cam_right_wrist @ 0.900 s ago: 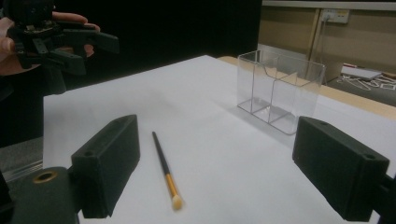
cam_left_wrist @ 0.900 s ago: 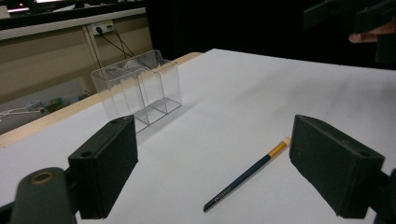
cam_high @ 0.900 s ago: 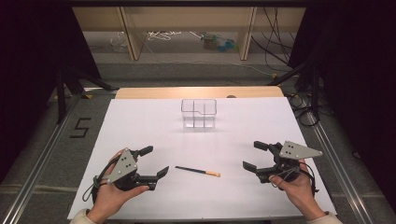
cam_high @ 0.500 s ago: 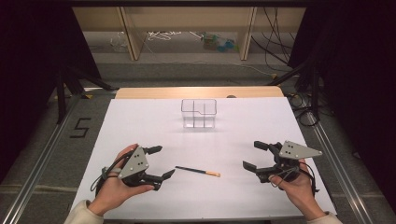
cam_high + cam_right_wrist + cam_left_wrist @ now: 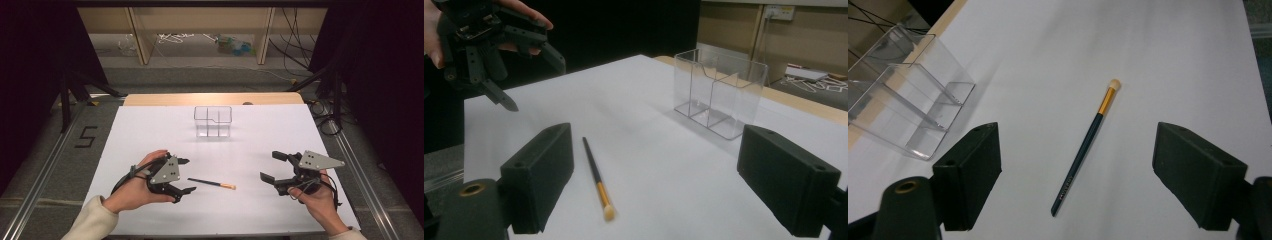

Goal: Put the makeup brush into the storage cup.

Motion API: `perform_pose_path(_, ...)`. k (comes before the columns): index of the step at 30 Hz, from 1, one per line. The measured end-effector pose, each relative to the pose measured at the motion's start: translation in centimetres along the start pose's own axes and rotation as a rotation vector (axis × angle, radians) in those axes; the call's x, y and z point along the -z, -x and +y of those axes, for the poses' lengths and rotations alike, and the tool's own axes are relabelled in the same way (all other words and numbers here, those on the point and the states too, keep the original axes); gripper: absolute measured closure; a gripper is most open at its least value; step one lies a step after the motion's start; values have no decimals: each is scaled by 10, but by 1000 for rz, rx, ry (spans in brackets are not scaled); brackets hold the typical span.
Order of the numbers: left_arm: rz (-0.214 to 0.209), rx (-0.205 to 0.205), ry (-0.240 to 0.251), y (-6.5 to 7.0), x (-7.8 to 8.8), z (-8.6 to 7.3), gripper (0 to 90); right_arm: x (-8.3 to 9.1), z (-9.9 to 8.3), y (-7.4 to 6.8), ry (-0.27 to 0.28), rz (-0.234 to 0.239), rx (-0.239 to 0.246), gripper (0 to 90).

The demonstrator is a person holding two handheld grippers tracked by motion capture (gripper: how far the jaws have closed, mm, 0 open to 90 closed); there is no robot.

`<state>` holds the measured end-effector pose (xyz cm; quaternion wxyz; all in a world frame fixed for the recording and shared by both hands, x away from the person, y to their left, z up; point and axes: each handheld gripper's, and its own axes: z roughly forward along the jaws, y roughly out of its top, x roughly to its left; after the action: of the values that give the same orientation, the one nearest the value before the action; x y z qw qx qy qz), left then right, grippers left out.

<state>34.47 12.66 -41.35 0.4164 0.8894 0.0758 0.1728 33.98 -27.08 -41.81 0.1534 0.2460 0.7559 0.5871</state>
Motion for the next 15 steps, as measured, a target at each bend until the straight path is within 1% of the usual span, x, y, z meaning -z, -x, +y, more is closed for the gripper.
perform_pose_path(1,-7,-10,-13,-2,-2,3,196,0,0,0,0,0,0,159)
perform_pose_path(2,-16,-34,-30,-4,-5,5,200,0,0,0,-3,-5,0,159)
perform_pose_path(6,-51,-75,-82,-9,-17,12,208,0,0,1,-4,-4,2,158)
perform_pose_path(7,-59,-82,-99,-10,-19,14,208,0,0,1,-4,-4,2,158)
perform_pose_path(8,-61,-79,-97,-10,-23,15,208,0,0,1,-5,-4,3,158)
perform_pose_path(9,-67,-92,-113,-12,-25,17,208,0,0,0,-5,-3,2,159)
perform_pose_path(11,-79,-108,-129,-14,-30,20,209,0,0,0,-4,-4,3,158)
perform_pose_path(12,-92,-111,-137,-15,-34,21,211,0,0,0,-5,-3,2,159)
perform_pose_path(13,-94,-131,-152,-16,-35,22,214,0,0,1,-5,-2,2,159)
perform_pose_path(14,-102,-119,-150,-15,-39,22,214,0,0,1,-5,-2,2,159)
perform_pose_path(15,-115,-141,-173,-17,-41,23,221,0,0,1,-7,-2,2,158)
